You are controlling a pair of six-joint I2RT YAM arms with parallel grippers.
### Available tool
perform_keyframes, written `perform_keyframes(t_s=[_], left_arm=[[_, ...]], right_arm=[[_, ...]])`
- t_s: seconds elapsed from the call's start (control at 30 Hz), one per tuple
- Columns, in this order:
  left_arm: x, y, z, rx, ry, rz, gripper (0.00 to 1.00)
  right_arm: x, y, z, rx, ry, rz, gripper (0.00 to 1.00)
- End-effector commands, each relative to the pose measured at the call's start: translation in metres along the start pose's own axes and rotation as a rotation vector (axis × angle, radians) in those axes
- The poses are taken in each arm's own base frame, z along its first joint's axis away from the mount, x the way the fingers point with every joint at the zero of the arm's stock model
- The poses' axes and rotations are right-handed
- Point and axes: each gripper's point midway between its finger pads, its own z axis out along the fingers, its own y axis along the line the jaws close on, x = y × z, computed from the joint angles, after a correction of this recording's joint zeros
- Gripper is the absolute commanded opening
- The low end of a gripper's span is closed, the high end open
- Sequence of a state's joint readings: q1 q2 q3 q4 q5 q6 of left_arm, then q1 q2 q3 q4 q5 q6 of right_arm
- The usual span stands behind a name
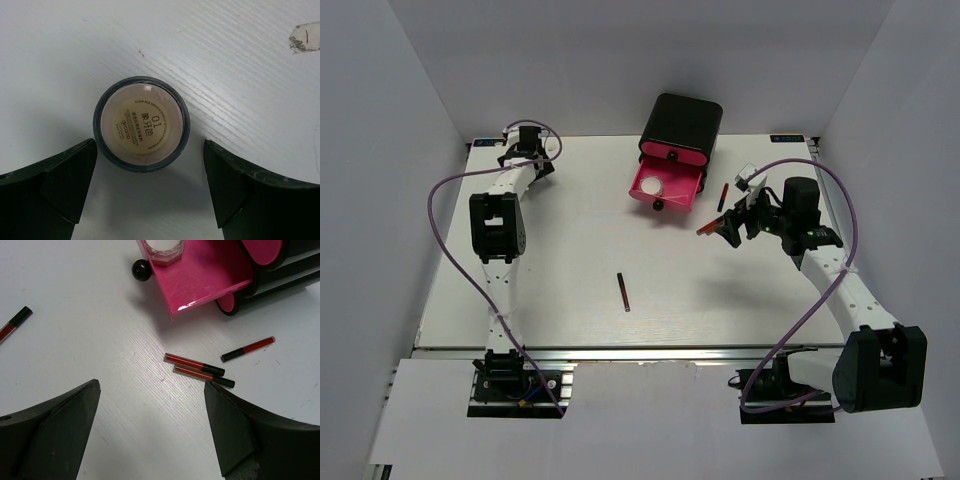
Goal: Organize the makeup
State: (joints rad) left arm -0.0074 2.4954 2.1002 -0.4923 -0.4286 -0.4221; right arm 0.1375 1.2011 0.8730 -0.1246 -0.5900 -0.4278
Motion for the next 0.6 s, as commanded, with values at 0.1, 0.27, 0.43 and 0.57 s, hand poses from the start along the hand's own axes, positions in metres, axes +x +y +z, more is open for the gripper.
perform_keyframes(t_s=[0.1,0.27,0.43,0.57], left_arm=[[-0.043,0.022,0.008,-0.043,-0.100,-0.036,0.94],[-0.047,0.030,0.013,-0.052,-0.101,-0.054,0.89],[-0.038,0.032,0.011,-0.026,-0.080,-0.050,0.72],[-0.033,0.028,0.002,0.029,-0.088,-0.091,0.52]], right_arm=[[-0.011,-0.008,-0.001,0.017,-0.019,-0.029,0.89],[-0.013,-0.008,-0.002,0.021,-0.021,-0.034,0.89],[-0.012,-0.008,-0.002,0.021,-0.020,-0.030,0.89],[-0.013,-0.008,-0.002,0.020,-0.022,-0.032,0.89]])
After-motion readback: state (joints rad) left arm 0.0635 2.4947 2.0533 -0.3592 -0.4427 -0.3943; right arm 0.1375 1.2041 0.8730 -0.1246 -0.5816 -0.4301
